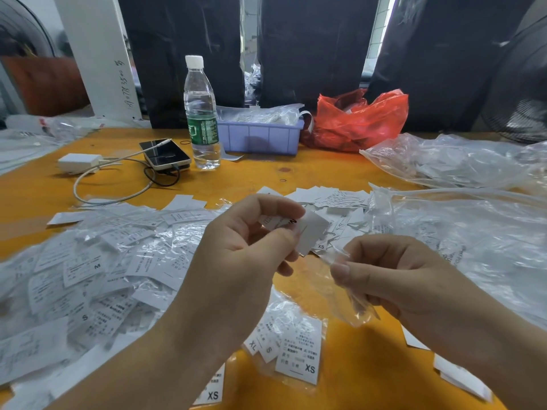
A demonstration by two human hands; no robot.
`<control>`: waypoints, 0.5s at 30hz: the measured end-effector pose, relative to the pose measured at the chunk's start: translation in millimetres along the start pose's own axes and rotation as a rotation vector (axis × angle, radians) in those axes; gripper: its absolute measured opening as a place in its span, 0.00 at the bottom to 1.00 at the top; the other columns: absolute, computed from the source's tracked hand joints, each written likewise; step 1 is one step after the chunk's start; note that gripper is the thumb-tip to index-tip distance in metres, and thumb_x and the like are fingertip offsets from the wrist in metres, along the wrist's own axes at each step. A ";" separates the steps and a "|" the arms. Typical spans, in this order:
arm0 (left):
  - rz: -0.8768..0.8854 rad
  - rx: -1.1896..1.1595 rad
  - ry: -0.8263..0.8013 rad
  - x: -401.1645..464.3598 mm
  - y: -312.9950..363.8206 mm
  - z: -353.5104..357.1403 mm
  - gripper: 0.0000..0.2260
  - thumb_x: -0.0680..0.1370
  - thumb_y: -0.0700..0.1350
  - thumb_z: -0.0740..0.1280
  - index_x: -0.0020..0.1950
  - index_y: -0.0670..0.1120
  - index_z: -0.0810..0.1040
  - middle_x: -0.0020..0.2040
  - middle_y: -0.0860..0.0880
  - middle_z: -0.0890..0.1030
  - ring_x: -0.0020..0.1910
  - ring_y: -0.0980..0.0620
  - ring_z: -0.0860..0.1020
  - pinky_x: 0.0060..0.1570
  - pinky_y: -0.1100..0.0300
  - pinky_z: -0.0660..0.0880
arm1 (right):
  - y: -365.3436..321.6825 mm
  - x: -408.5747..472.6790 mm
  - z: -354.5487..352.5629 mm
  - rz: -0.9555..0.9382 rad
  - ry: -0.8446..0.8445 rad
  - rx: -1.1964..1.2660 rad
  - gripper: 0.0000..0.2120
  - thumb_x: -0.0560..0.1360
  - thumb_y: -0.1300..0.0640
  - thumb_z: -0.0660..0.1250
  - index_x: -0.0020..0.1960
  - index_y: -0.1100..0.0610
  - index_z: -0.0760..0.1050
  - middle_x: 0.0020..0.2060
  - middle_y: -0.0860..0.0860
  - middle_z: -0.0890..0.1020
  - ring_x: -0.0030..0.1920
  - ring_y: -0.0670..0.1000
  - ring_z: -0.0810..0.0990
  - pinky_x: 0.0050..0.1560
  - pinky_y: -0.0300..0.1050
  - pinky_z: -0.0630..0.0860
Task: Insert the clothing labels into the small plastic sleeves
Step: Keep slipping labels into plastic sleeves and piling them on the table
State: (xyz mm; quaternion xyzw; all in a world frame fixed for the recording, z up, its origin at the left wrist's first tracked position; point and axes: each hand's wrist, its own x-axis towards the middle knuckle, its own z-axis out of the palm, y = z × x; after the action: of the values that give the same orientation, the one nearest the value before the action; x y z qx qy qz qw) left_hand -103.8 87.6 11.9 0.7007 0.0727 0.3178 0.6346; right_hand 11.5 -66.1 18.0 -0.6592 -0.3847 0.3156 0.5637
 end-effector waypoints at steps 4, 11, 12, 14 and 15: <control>-0.025 0.061 -0.061 -2.1 -2.7 3.1 0.07 0.69 0.48 0.69 0.44 0.58 0.83 0.35 0.51 0.81 0.35 0.55 0.80 0.37 0.61 0.78 | -0.3 -0.5 2.3 -0.004 -0.025 0.005 0.12 0.66 0.54 0.74 0.36 0.63 0.79 0.28 0.56 0.74 0.29 0.50 0.73 0.32 0.39 0.73; -0.045 0.095 -0.109 -1.8 -6.2 4.2 0.06 0.69 0.50 0.71 0.44 0.58 0.83 0.37 0.47 0.82 0.36 0.51 0.81 0.41 0.52 0.79 | -3.6 -1.5 4.1 -0.010 -0.006 0.006 0.10 0.64 0.54 0.75 0.37 0.61 0.81 0.27 0.52 0.76 0.29 0.47 0.74 0.31 0.36 0.73; -0.043 0.091 -0.116 -1.8 -6.3 4.2 0.06 0.69 0.49 0.70 0.44 0.57 0.83 0.38 0.47 0.82 0.36 0.52 0.81 0.39 0.55 0.78 | -3.5 -1.5 4.0 -0.009 -0.003 0.002 0.10 0.64 0.54 0.76 0.36 0.61 0.81 0.27 0.53 0.76 0.29 0.47 0.74 0.31 0.35 0.73; -0.033 0.091 -0.126 -2.0 -6.3 4.3 0.05 0.69 0.48 0.70 0.43 0.57 0.83 0.38 0.49 0.82 0.36 0.52 0.80 0.38 0.61 0.77 | -2.0 -1.1 3.2 -0.012 0.010 -0.002 0.10 0.65 0.56 0.79 0.36 0.61 0.81 0.27 0.53 0.76 0.29 0.47 0.74 0.31 0.35 0.73; -0.027 0.097 -0.126 -2.2 -6.2 4.1 0.06 0.69 0.48 0.70 0.43 0.57 0.83 0.38 0.49 0.82 0.36 0.53 0.80 0.37 0.62 0.77 | -1.5 -0.9 2.9 -0.015 0.019 -0.004 0.10 0.65 0.55 0.76 0.37 0.61 0.81 0.27 0.53 0.76 0.29 0.47 0.74 0.31 0.35 0.72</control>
State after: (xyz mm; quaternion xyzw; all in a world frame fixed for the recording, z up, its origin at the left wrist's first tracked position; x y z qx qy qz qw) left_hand -101.4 84.2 5.4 0.7482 0.0573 0.2606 0.6074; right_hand 8.3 -65.4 19.0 -0.6605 -0.3847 0.3043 0.5685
